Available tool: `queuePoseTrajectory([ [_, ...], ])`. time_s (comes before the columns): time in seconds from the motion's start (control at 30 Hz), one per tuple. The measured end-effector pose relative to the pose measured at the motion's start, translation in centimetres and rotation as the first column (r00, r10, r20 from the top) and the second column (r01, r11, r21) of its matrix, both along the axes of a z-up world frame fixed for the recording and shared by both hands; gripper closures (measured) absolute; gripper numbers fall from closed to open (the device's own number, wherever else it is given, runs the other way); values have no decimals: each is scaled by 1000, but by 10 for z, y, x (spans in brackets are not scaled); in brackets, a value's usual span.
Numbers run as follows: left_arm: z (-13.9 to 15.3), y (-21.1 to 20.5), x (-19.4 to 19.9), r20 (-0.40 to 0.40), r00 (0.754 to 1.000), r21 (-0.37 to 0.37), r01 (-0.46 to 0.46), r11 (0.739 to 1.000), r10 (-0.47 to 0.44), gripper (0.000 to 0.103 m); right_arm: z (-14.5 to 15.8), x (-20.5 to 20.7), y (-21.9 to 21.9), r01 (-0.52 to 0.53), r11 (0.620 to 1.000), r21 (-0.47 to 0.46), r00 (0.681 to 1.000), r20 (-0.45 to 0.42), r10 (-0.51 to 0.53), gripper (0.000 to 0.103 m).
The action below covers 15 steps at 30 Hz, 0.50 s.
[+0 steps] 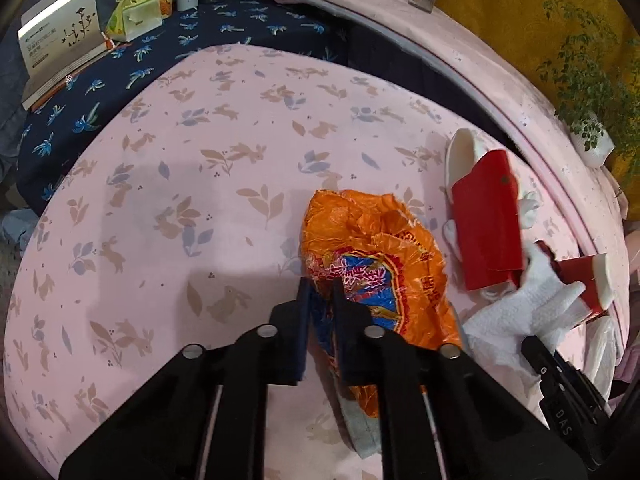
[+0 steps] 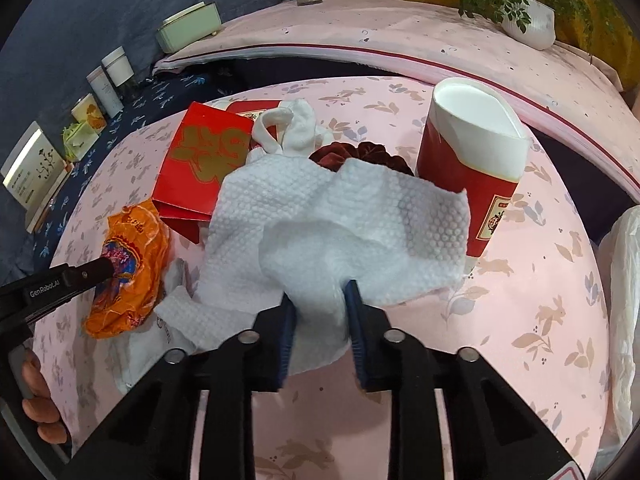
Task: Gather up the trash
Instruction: 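Grasp the orange bag with the left tool while the right tool grasps the white wipe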
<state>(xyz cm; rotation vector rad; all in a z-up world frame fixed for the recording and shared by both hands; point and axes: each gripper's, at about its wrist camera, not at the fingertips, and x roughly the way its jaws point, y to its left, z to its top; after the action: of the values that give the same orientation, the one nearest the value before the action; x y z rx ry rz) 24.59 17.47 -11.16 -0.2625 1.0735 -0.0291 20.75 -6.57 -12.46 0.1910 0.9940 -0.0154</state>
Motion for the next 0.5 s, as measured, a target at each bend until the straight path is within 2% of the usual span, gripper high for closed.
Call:
queuePoseTrajectory([
  [0.27,53,-7,-23,97,995,-32,25,999,-21,99,51,-24,2,-43,998,45,993,116,37,95],
  [0.5,113,-40,-49,195,975,-44,119,992,-109,99,109,-47,-10,-66,996,60,975,218,52,95],
])
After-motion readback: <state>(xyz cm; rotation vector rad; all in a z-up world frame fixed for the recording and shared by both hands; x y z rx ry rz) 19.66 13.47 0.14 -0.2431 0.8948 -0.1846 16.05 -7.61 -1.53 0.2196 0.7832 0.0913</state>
